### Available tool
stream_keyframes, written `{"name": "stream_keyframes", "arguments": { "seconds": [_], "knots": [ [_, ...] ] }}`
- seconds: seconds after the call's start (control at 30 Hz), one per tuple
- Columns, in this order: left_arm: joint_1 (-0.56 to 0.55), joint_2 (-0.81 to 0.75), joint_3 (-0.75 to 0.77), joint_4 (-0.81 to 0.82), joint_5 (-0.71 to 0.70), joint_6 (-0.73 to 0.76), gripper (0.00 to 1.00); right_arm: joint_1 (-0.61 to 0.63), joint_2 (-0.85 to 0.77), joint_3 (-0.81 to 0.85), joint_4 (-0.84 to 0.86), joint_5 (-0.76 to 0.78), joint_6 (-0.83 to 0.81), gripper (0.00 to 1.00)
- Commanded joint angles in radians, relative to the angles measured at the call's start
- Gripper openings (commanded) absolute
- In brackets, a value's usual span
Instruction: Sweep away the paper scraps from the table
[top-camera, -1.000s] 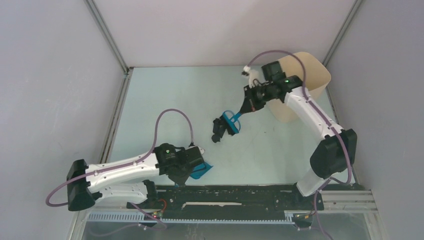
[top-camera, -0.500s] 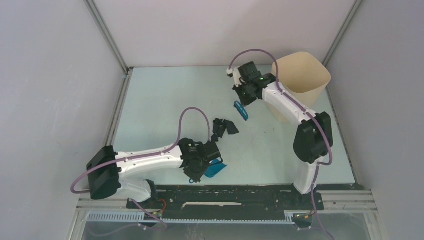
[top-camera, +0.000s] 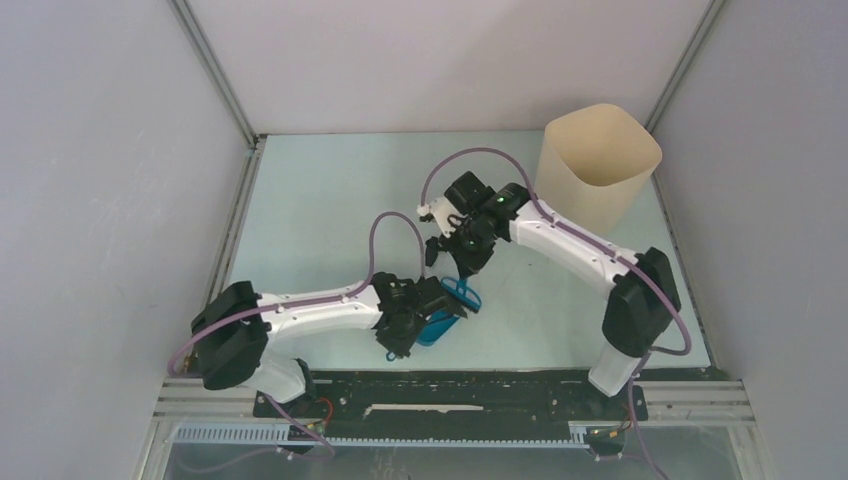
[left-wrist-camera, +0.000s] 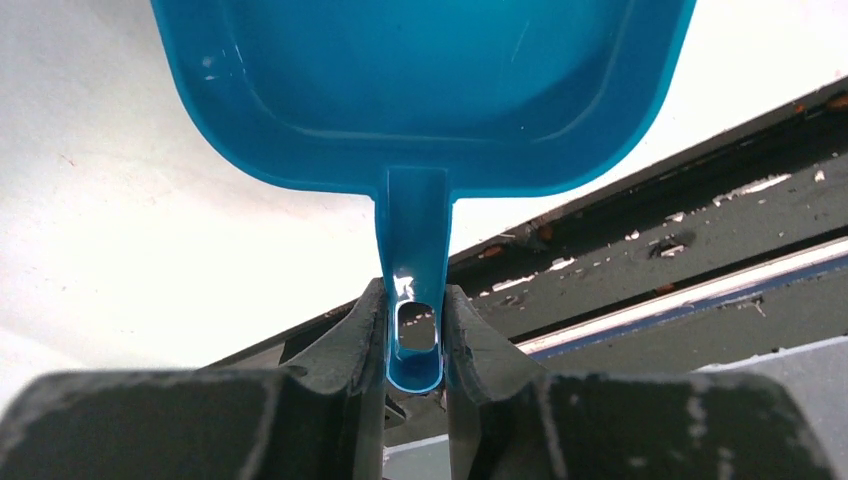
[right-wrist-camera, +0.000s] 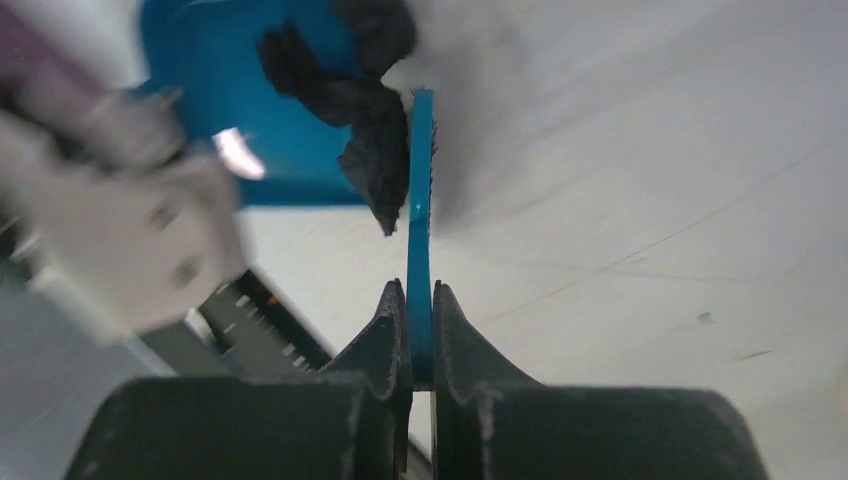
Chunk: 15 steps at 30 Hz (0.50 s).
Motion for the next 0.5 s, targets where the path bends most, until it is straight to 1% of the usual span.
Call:
{"name": "stream_keyframes", "arguments": {
  "seconds": [0.0,0.1,0.2,0.3,0.37,0.47],
  "knots": [
    [0.006,0.030,0.027,0.040,-0.032,0.013,0.00,-0.026,-0.143,-0.016,-0.153,-0.282,0.034,0.00],
    [0.005,0.018,0.023,0.040,-0.036,0.000,0.00,-0.080,-0.163,0.011,-0.168,-0.357,0.046,0.00],
    [0.004,-0.024,0.009,0.038,-0.036,-0.018,0.00,-0.179,-0.145,0.051,-0.160,-0.392,0.058,0.00],
    [0.004,-0.088,-0.028,0.044,-0.034,-0.037,0.00,-0.273,-0.117,0.109,-0.151,-0.462,0.073,0.00],
    [0.004,-0.128,-0.057,0.045,-0.022,-0.056,0.00,-0.306,-0.101,0.148,-0.130,-0.436,0.074,0.00],
    [0.004,-0.186,-0.101,0.041,0.014,-0.102,0.00,-0.312,-0.089,0.180,-0.035,-0.293,0.055,0.00]
  ]
}}
